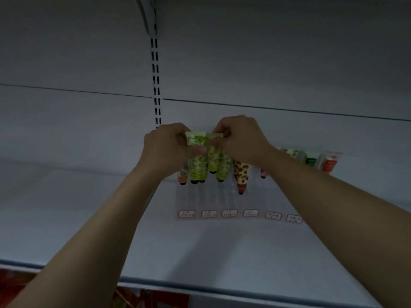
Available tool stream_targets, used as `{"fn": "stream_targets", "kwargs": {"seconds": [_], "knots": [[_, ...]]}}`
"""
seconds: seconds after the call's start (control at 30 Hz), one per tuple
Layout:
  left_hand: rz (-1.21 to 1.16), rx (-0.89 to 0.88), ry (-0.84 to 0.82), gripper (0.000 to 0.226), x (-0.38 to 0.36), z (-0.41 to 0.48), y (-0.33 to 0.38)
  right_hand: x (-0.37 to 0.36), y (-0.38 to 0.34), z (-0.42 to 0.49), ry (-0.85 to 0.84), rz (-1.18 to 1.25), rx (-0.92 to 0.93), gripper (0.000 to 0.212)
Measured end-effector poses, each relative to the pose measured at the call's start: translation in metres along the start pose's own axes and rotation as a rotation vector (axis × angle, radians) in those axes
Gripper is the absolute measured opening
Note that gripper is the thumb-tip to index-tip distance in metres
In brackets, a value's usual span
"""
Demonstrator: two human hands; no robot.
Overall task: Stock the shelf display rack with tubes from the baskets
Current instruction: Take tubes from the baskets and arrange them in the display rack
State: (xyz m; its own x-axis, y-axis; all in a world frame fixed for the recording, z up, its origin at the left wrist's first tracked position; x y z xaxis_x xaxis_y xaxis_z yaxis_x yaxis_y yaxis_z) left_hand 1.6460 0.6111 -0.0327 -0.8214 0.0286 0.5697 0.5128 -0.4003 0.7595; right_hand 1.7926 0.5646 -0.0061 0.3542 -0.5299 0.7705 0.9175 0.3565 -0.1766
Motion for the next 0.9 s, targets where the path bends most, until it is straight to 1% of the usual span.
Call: {"fn": "stream_targets", "kwargs": {"seconds": [0.1, 0.23, 0.33, 0.37, 0.47, 0.53, 0.6, 0.7, 0.83, 0.9], "knots": [[-0.025, 0.022, -0.041, 0.026, -0.007, 0.01, -0.01, -0.012, 0.003, 0.012, -0.029, -0.057, 0.085, 0.01], [0.003, -0.004, -0.106, 0.033, -0.016, 0.018, -0.019, -0.018, 0.008, 0.009, -0.052, -0.133, 0.17, 0.012], [-0.052, -0.003, -0.199, 0.027, -0.027, 0.021, -0.024, -0.011, 0.013, 0.0, -0.046, -0.105, 0.104, 0.011], [-0.058, -0.005, -0.216, 0.026, -0.03, 0.022, -0.024, -0.005, 0.015, 0.0, -0.021, -0.078, 0.07, 0.01], [-0.04, -0.043, -0.255, 0.025, -0.036, 0.024, -0.019, 0.029, 0.013, 0.014, 0.101, -0.079, 0.021, 0.018], [0.025, -0.06, -0.251, 0.029, -0.039, 0.027, -0.019, 0.049, 0.006, 0.03, 0.151, -0.115, 0.025, 0.014], [0.056, -0.074, -0.23, 0.027, -0.04, 0.03, -0.018, 0.059, 0.0, 0.042, 0.189, -0.16, 0.038, 0.01], [0.041, -0.078, -0.215, 0.024, -0.042, 0.033, -0.015, 0.048, -0.002, 0.048, 0.177, -0.206, 0.073, 0.007], [0.046, -0.102, -0.237, 0.024, -0.048, 0.033, -0.014, 0.044, 0.019, 0.05, 0.166, -0.183, -0.022, 0.007], [0.079, -0.121, -0.239, 0.027, -0.051, 0.034, -0.014, 0.046, 0.022, 0.056, 0.133, -0.177, -0.035, 0.009]]}}
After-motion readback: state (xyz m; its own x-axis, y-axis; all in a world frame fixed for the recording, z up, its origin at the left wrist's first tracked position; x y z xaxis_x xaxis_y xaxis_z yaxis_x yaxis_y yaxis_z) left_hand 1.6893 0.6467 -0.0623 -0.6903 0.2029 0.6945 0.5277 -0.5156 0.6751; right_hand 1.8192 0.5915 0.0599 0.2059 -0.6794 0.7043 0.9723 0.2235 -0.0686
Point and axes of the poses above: each hand's wrist, its own z-axis towards the middle knuckle, its own x-axis out of the back of the hand, y = z × x, the point moved 9 cm from there along z, towards the middle knuckle, and after that the axes turned 15 degrees about x, right-handed, at the moved point
